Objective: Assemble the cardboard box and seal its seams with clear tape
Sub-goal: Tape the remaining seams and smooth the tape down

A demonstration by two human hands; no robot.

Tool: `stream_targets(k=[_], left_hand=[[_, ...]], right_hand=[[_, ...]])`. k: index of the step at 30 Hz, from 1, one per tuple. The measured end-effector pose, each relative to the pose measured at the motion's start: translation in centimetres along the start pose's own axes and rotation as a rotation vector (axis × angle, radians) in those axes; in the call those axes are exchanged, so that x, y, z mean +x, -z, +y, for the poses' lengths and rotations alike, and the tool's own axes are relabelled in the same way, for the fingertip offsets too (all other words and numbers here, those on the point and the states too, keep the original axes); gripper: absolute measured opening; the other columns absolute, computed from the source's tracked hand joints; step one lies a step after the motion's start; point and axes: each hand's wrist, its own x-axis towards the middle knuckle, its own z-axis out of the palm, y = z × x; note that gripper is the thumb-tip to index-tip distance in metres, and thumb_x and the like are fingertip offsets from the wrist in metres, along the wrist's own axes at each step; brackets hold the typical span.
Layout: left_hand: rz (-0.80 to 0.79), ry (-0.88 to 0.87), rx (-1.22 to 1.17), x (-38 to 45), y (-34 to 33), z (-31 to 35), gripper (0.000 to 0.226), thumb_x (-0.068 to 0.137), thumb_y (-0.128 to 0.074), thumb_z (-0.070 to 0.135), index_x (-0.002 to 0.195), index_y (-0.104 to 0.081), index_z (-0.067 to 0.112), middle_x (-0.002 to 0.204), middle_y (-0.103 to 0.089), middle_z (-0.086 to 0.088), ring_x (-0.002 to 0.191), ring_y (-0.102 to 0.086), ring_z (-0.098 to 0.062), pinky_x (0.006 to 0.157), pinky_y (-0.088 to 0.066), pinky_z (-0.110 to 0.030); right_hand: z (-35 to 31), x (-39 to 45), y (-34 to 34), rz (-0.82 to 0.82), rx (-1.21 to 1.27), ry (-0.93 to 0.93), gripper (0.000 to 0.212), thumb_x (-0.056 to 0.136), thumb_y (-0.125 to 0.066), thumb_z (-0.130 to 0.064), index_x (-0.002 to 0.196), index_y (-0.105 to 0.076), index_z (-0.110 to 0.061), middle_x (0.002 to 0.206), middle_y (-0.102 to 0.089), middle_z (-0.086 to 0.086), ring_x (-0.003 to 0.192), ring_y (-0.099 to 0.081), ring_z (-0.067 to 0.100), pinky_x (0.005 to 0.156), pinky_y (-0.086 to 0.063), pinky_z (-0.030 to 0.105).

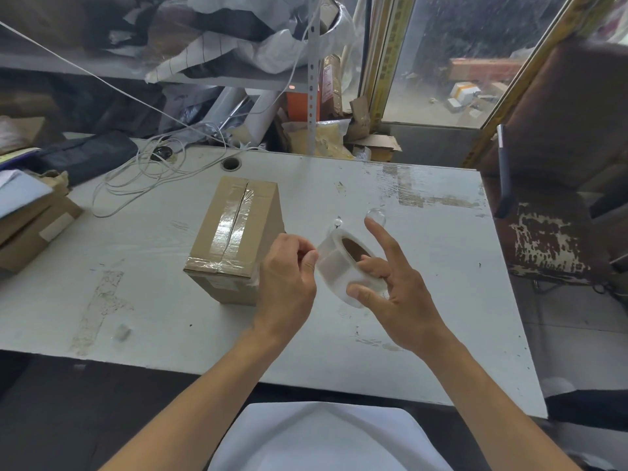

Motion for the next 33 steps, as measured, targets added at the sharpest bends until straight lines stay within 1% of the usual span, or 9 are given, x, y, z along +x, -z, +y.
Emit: stream_targets(k=[3,5,7,9,13,20,23,29,33], left_hand=[[-0.034,-0.015,0.044,-0.1,-0.2,0.0,0.017,0.093,-0.055,-0.001,0.085,-0.051,0.014,0.089,-0.049,0.004,0.081,-0.048,0.005,0.069,-0.037,-0.01],[-0.079,-0.013,0.048,0.0,-0.5,-0.2,0.015,0.095,-0.05,0.0,0.086,-0.048,0.012,0.091,-0.046,0.003,0.079,-0.044,-0.002,0.07,-0.035,-0.016],[-0.12,-0.012,0.041,0.1,-0.6,-0.3,0.015,0.095,-0.048,0.0,0.087,-0.047,0.012,0.092,-0.044,0.003,0.077,-0.041,-0.007,0.071,-0.033,-0.019],[-0.116,-0.007,0.031,0.0,-0.5,-0.4,0.012,0.096,-0.051,0.001,0.091,-0.051,0.013,0.091,-0.049,0.005,0.079,-0.046,-0.007,0.07,-0.036,-0.02],[-0.043,-0.042,-0.058,-0.5,-0.1,0.3,0.019,0.095,-0.061,0.008,0.113,-0.066,0.014,0.102,-0.062,0.006,0.091,-0.059,-0.002,0.079,-0.046,-0.011],[-0.024,-0.015,-0.075,-0.1,0.1,0.6,0.015,0.09,-0.066,0.003,0.099,-0.069,0.014,0.09,-0.066,0.005,0.085,-0.061,-0.003,0.074,-0.044,-0.009],[-0.041,0.008,-0.094,0.1,0.1,0.5,0.014,0.091,-0.065,0.002,0.096,-0.067,0.015,0.086,-0.067,0.005,0.082,-0.062,-0.006,0.07,-0.042,-0.007],[0.034,0.03,-0.127,0.0,-0.2,0.7,0.016,0.09,-0.063,0.0,0.093,-0.067,0.015,0.083,-0.067,0.007,0.079,-0.062,-0.003,0.07,-0.042,-0.008],[0.043,0.047,-0.145,-0.1,-0.2,0.7,0.016,0.091,-0.062,0.002,0.095,-0.066,0.017,0.084,-0.067,0.008,0.081,-0.063,-0.004,0.069,-0.043,-0.008]], right_hand=[[-0.1,-0.1,-0.1,-0.002,-0.006,0.001,0.095,0.086,-0.073,-0.016,0.133,-0.016,-0.076,0.12,-0.061,-0.008,0.119,-0.053,0.004,0.098,-0.048,0.033],[0.0,0.0,-0.1,-0.009,-0.009,0.003,0.095,0.086,-0.073,-0.016,0.134,-0.015,-0.075,0.121,-0.059,-0.01,0.118,-0.053,0.002,0.096,-0.049,0.03],[0.3,0.1,-0.1,-0.019,-0.013,-0.002,0.095,0.087,-0.072,-0.017,0.135,-0.012,-0.073,0.12,-0.059,-0.012,0.111,-0.054,-0.002,0.089,-0.049,0.023],[0.5,0.3,-0.1,-0.02,-0.03,-0.011,0.096,0.087,-0.071,-0.018,0.136,-0.009,-0.073,0.116,-0.057,-0.015,0.102,-0.053,-0.011,0.081,-0.044,0.01],[0.4,0.4,-0.3,0.0,-0.076,-0.005,0.096,0.088,-0.072,-0.022,0.133,-0.005,-0.074,0.111,-0.053,-0.02,0.092,-0.05,-0.024,0.073,-0.037,-0.004],[0.2,0.4,-0.4,0.015,-0.063,0.0,0.095,0.088,-0.072,-0.021,0.134,-0.007,-0.073,0.116,-0.054,-0.018,0.1,-0.051,-0.01,0.081,-0.036,0.003],[0.2,0.4,-0.3,0.011,-0.055,0.006,0.096,0.088,-0.072,-0.019,0.135,-0.009,-0.073,0.118,-0.053,-0.018,0.101,-0.052,-0.009,0.082,-0.039,0.006],[0.1,0.4,-0.6,0.035,-0.071,0.003,0.097,0.087,-0.072,-0.017,0.134,-0.01,-0.075,0.113,-0.055,-0.018,0.098,-0.047,-0.025,0.08,-0.035,-0.002],[-0.1,0.2,-0.9,0.038,-0.073,0.011,0.094,0.088,-0.072,-0.018,0.137,-0.012,-0.071,0.113,-0.057,-0.017,0.099,-0.047,-0.022,0.084,-0.037,0.006]])
